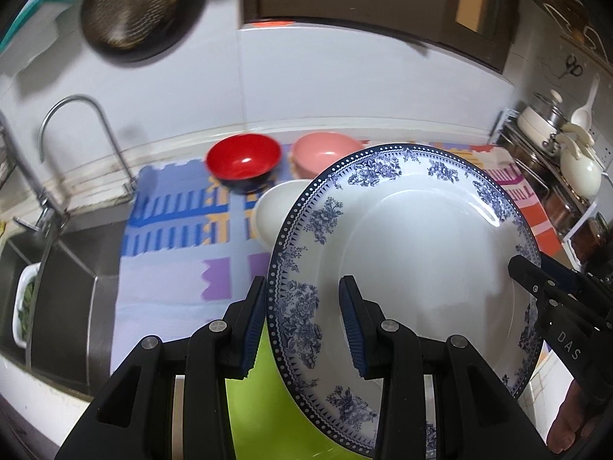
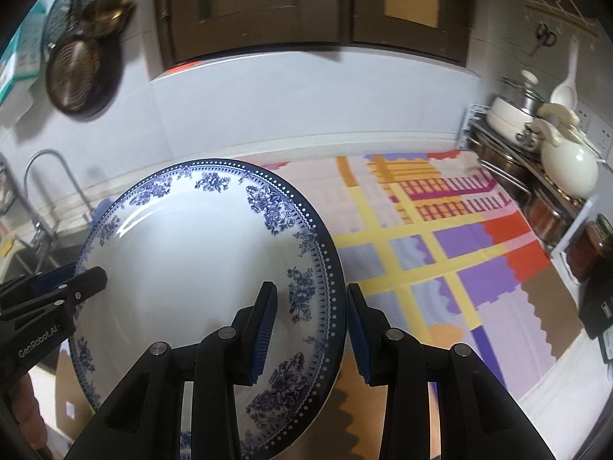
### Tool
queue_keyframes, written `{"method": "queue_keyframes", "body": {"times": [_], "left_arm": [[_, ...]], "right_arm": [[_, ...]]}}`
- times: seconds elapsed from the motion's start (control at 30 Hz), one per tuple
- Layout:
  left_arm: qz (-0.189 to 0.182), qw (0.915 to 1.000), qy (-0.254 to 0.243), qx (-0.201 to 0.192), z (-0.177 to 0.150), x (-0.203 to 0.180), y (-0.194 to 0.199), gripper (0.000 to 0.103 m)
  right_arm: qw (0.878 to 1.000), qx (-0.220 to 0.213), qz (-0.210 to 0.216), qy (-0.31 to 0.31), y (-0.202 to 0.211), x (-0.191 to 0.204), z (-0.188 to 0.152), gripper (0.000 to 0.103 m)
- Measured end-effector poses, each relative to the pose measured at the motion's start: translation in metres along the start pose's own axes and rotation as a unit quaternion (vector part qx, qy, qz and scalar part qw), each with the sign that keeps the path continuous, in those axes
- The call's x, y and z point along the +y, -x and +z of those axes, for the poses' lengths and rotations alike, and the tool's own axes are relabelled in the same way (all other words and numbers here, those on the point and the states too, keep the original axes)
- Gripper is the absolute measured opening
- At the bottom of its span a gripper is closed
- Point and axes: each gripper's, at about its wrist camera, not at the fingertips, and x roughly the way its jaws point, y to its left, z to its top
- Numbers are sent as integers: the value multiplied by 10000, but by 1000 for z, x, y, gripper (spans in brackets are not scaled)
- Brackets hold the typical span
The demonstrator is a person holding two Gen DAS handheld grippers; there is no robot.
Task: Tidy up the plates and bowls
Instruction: 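Lower the blue-and-white plate onto the green plate with both tools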
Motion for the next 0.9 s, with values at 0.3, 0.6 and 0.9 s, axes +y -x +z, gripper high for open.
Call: {"method": "queue_keyframes", "body": {"times": [0.3,0.6,0.9], "left_arm": [[262,9991,297,163,-26,37,7,38],[460,9970,483,385,-49,58,5,38],[688,9926,695,721,-73,74,-9,38]], "right_arm": [[9989,121,309,337,-3,41,-14,37],[9958,368,567,616,-13,69,-29,37],[9903,765,756,878,-31,89,-48,38]]}}
